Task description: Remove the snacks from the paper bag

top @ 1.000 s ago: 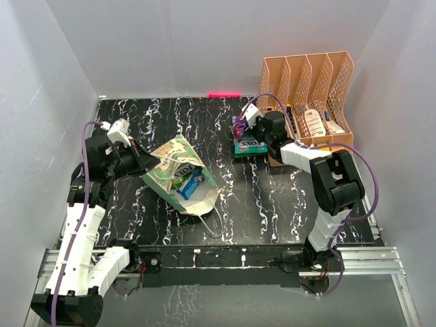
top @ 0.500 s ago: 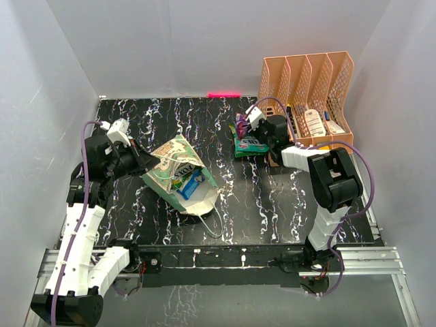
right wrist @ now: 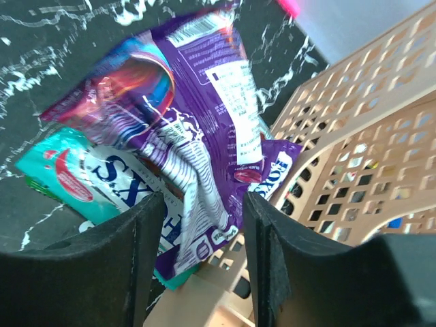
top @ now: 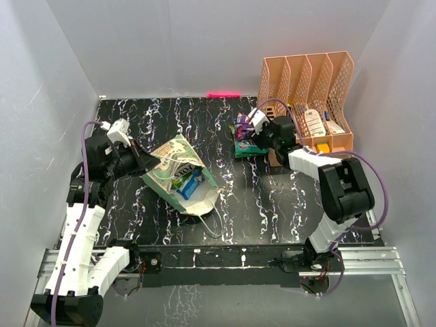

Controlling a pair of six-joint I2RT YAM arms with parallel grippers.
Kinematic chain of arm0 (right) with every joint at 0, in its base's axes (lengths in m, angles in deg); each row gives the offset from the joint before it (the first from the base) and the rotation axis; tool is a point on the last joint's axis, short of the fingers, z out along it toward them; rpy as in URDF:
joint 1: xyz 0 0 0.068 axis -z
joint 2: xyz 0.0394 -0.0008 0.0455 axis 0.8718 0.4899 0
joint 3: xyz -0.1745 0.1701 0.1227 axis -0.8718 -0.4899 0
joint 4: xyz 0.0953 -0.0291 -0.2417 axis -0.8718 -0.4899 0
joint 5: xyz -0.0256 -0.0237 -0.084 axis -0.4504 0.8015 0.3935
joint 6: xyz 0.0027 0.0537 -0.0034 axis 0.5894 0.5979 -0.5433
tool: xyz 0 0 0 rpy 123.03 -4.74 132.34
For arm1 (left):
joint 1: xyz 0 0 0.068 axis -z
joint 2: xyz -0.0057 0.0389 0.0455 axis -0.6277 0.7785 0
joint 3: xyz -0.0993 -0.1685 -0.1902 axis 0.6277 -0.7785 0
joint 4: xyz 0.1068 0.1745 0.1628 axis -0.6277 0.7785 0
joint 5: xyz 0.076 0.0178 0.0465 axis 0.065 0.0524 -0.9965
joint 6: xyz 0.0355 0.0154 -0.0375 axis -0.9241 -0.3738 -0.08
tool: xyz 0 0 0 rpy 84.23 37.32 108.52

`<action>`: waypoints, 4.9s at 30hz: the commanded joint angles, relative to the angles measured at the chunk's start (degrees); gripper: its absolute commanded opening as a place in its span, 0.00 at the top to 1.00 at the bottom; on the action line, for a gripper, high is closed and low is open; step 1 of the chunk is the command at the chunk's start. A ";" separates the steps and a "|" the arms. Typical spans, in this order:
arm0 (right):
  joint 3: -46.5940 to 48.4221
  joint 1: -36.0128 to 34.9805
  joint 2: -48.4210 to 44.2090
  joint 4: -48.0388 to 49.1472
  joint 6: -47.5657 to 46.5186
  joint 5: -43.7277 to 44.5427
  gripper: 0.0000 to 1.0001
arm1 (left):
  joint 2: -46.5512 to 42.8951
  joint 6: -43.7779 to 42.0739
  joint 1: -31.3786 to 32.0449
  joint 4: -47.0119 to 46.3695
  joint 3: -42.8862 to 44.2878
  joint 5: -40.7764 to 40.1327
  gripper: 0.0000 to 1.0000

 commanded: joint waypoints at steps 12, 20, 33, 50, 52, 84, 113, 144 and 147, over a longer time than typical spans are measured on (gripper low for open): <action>-12.30 0.08 -20.41 -2.94 3.60 -8.30 0.38 | -0.54 -0.07 -0.03 -0.42 1.21 1.19 1.00; -22.67 -7.56 -34.85 2.60 7.44 -18.75 0.39 | -0.55 -0.57 -0.01 -0.16 1.36 0.82 1.00; -23.23 -37.92 -35.18 4.11 -16.91 -18.70 0.39 | -0.94 -0.53 -0.03 0.25 0.48 1.26 1.00; -2.73 -44.82 2.82 21.44 -22.93 10.65 0.43 | -0.66 -0.59 0.01 0.03 0.27 3.09 1.00; -0.85 -44.23 6.60 24.13 -22.92 10.85 0.42 | -0.70 -0.68 0.05 0.20 0.48 3.22 1.00; 10.83 -35.33 25.59 29.86 -6.42 9.28 0.53 | -1.05 -1.51 -0.03 1.45 2.39 4.22 1.00; -1.30 -43.11 14.42 38.95 1.01 7.52 0.62 | -7.28 0.18 -0.02 -4.64 -8.84 10.47 1.00; 14.61 -39.28 27.86 37.06 -0.94 18.70 0.87 | -5.59 -4.67 0.69 3.87 -3.87 1.40 1.00; 13.74 -39.30 25.30 35.96 -0.61 16.89 0.93 | -5.72 -4.48 0.67 4.76 -4.02 -1.01 1.00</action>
